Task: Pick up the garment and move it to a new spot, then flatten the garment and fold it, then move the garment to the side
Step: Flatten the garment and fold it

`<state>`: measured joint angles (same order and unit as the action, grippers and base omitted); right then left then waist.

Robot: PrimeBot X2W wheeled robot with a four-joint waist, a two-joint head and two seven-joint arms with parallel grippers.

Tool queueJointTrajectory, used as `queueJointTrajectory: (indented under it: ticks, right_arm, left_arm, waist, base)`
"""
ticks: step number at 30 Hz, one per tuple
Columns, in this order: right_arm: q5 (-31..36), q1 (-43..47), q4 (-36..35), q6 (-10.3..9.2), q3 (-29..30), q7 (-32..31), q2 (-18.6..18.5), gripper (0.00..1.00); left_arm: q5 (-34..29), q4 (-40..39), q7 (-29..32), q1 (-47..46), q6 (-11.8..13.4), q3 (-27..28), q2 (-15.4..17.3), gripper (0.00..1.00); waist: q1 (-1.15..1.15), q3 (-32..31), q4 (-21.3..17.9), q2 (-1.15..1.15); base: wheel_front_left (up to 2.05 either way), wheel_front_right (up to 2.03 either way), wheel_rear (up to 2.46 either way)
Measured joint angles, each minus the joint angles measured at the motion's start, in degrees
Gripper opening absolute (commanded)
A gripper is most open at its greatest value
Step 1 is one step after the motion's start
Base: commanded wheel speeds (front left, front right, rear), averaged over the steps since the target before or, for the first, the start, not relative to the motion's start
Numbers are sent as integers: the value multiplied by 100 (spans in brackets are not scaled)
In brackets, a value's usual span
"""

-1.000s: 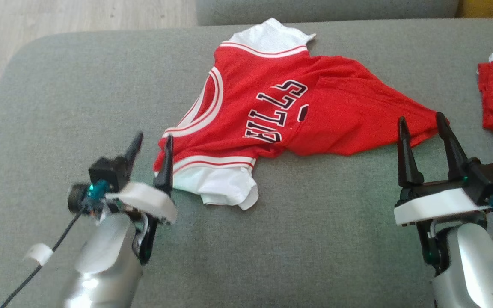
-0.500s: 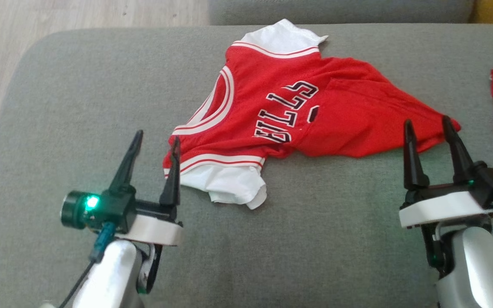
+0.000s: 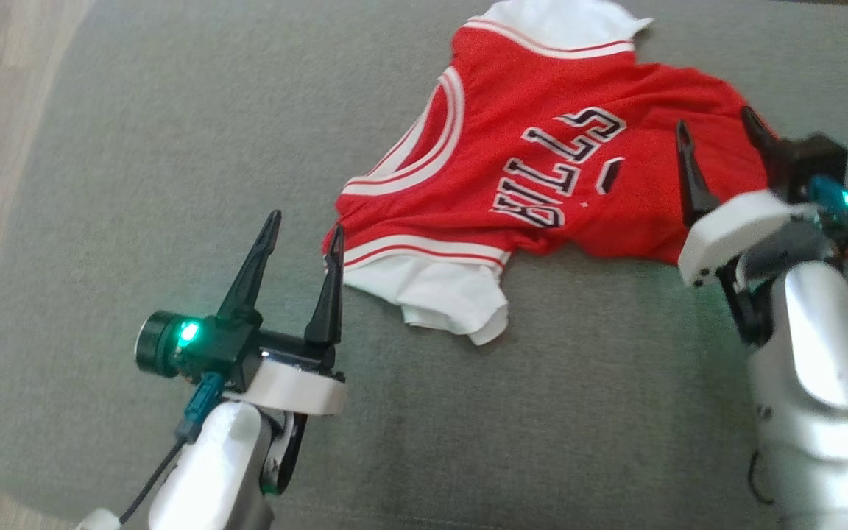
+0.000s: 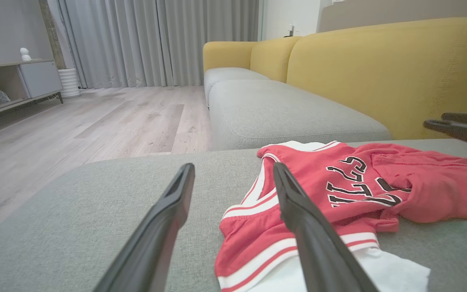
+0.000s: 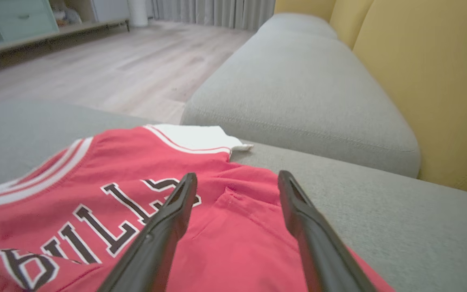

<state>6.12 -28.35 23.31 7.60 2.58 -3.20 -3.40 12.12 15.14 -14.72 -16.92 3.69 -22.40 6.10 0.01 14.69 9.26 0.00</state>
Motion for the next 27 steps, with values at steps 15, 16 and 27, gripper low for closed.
queueJointTrajectory:
  ticks: [15, 16, 27]
  right_arm:
    - [333, -1355, 2000, 0, 18, -186, -636, 100]
    - [349, -1366, 2069, 0, 16, -147, -650, 100]
    - [423, -1661, 2739, 0, -101, 198, -644, 0]
  left_arm:
    - [2, 124, 0, -230, -124, -145, -215, 100]
    - [2, 129, 0, -252, -125, -145, -227, 100]
    - [0, 149, 0, -302, -174, -123, -293, 100]
  waist:
    - [0, 528, 606, 0]
    - [0, 541, 618, 0]
    - [-1, 561, 578, 0]
  base:
    - [0, 0, 0]
    - [0, 0, 0]
    - [0, 0, 0]
